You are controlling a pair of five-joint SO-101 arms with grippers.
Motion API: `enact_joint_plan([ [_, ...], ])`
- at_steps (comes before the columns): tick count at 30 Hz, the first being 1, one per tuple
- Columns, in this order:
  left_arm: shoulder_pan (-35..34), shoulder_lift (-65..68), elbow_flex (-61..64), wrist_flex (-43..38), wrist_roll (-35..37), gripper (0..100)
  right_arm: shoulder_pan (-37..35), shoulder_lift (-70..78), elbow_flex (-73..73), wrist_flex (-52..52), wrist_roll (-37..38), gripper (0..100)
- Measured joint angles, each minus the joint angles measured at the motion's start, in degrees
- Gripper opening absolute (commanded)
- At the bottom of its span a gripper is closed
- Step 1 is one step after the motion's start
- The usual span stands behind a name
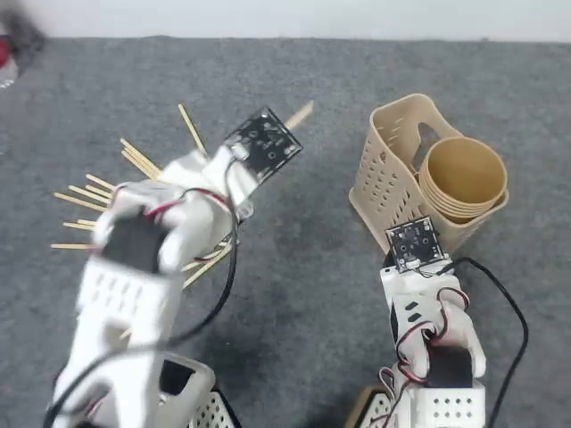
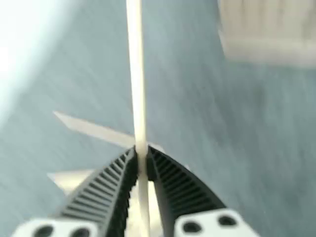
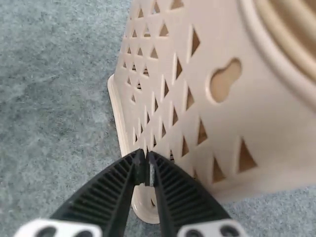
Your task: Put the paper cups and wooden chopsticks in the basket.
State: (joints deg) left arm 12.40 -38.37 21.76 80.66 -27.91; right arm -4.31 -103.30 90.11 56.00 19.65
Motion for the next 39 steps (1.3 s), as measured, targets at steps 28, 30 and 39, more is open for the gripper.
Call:
enact_joint_plan([
  [28, 22.9, 27.1, -7.5, -72.1, 29.9, 1, 0.2, 0.0, 2.4, -2.5, 0.0, 0.8],
  [30, 23.5, 31.2, -9.9, -73.4, 29.9, 1, 0.2, 0.0, 2.7, -2.9, 0.0, 0.8],
  [39, 23.3, 38.2, -14.7, -73.0, 30.4, 17, 0.2, 0.0, 2.7, -2.9, 0.0, 0.8],
])
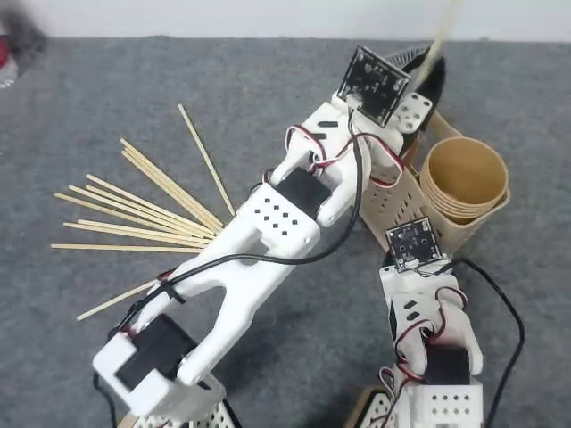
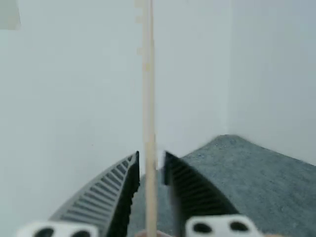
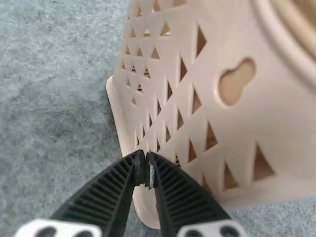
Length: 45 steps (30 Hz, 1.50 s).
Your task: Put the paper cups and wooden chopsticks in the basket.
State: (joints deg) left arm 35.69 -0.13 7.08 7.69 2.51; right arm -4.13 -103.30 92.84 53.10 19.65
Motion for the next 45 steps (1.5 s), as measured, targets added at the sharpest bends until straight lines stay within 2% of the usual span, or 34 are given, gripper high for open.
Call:
enact_joint_plan([
  [6, 0.2, -2.3, 0.0, 9.3, 2.5, 18, 0.0, 0.0, 0.0, 0.0, 0.0, 0.8],
  [11, -1.6, -7.0, 0.0, 16.0, 1.6, 18, 0.1, 0.0, 0.0, 0.0, 0.0, 0.8],
  [14, -6.8, -11.8, 0.0, 24.6, 0.3, 18, 0.1, 0.0, 0.0, 0.0, 0.0, 0.8],
  [18, -17.1, -18.7, 0.0, 40.0, -2.5, 18, 0.1, 0.0, 0.0, 0.0, 0.0, 0.8],
  [21, -25.3, -22.2, 0.0, 50.7, -10.0, 18, 0.1, 0.0, 0.0, 0.0, 0.0, 0.8],
  [27, -38.9, -22.9, 3.0, 69.7, -31.9, 18, 0.1, 0.0, 0.0, 0.0, 0.0, 0.8],
  [30, -42.4, -19.9, 8.4, 74.3, -44.8, 18, 0.1, 0.0, 0.0, 0.0, 0.0, 0.8],
  [33, -45.9, -15.0, 11.9, 73.8, -56.3, 18, 0.1, 0.0, 0.0, 0.0, 0.0, 0.8],
  [34, -46.4, -13.2, 11.9, 72.4, -57.6, 18, 0.1, 0.0, 0.3, -0.1, 0.0, 0.8],
  [36, -46.7, -9.6, 11.7, 68.3, -56.5, 18, 0.1, 0.1, 1.1, -0.1, 0.0, 0.8],
  [38, -46.2, -5.2, 10.3, 64.0, -51.0, 18, 0.1, 0.1, 1.1, -0.1, 0.0, 0.8],
  [42, -44.4, 4.1, 3.8, 56.8, -32.0, 18, 0.1, 0.1, 1.1, -0.1, 0.0, 0.8],
  [45, -42.5, 11.6, -1.6, 54.5, -15.9, 19, 0.1, 0.1, 1.1, -0.1, 0.0, 0.8],
])
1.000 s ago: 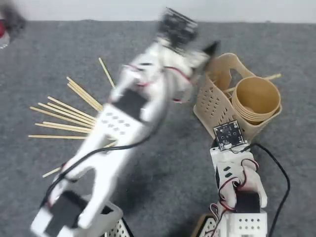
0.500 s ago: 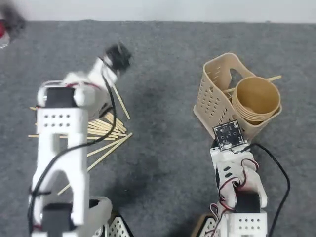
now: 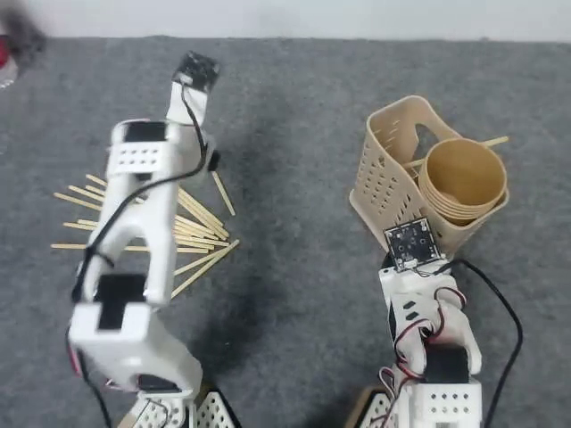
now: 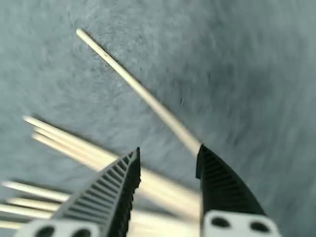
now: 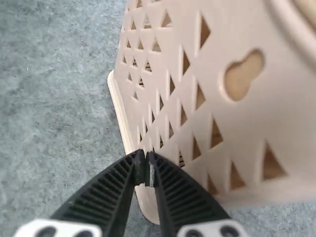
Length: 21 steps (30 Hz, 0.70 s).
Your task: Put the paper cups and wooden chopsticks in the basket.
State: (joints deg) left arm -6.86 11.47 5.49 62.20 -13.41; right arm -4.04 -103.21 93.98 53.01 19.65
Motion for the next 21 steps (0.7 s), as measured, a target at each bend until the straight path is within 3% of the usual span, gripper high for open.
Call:
enact_joint_plan([
  [4, 2.4, 9.7, -7.9, -0.4, 17.8, 18, 0.0, 0.0, 0.0, 0.0, 0.0, 0.8],
  [7, 2.5, 16.4, -13.5, -0.4, 24.6, 18, 0.0, 0.0, 0.0, 0.0, 0.0, 0.8],
  [14, 0.0, 31.4, -30.9, 7.2, 33.2, 18, 0.0, 0.0, 0.0, 0.0, 0.0, 0.8],
  [21, -1.1, 45.9, -49.8, 16.0, 34.5, 15, 0.0, 0.0, 0.0, 0.0, 0.0, 0.8],
])
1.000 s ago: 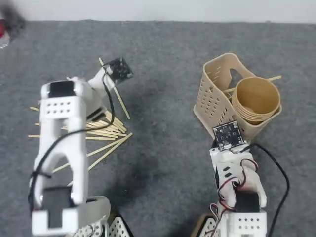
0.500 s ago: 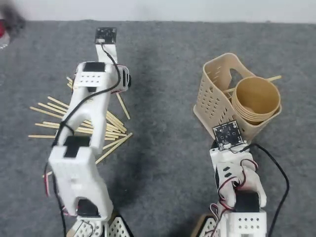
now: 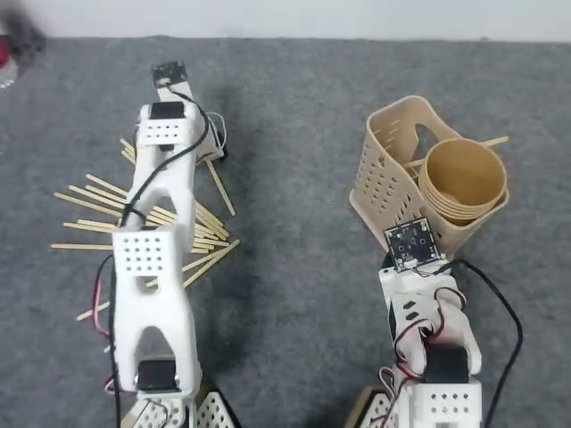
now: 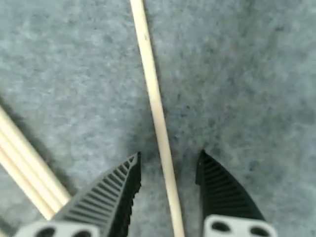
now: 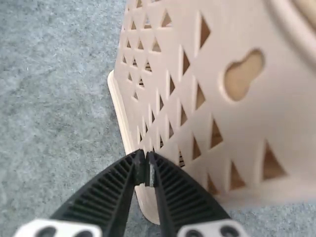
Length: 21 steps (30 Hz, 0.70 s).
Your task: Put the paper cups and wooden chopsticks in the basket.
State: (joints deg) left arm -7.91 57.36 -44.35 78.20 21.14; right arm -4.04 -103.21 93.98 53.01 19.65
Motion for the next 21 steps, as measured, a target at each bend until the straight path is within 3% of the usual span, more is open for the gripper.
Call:
enact_joint_plan([
  [4, 0.2, 6.9, -12.9, 7.0, 0.1, 1, 0.0, 0.0, 0.0, 0.0, 0.0, 0.8],
  [12, 1.1, 18.3, -35.6, 19.3, -0.1, 1, 0.0, 0.0, 0.0, 0.0, 0.0, 0.8],
  [21, 4.0, 13.9, -48.7, 20.9, -6.7, 1, 0.0, 0.0, 0.0, 0.0, 0.0, 0.8],
])
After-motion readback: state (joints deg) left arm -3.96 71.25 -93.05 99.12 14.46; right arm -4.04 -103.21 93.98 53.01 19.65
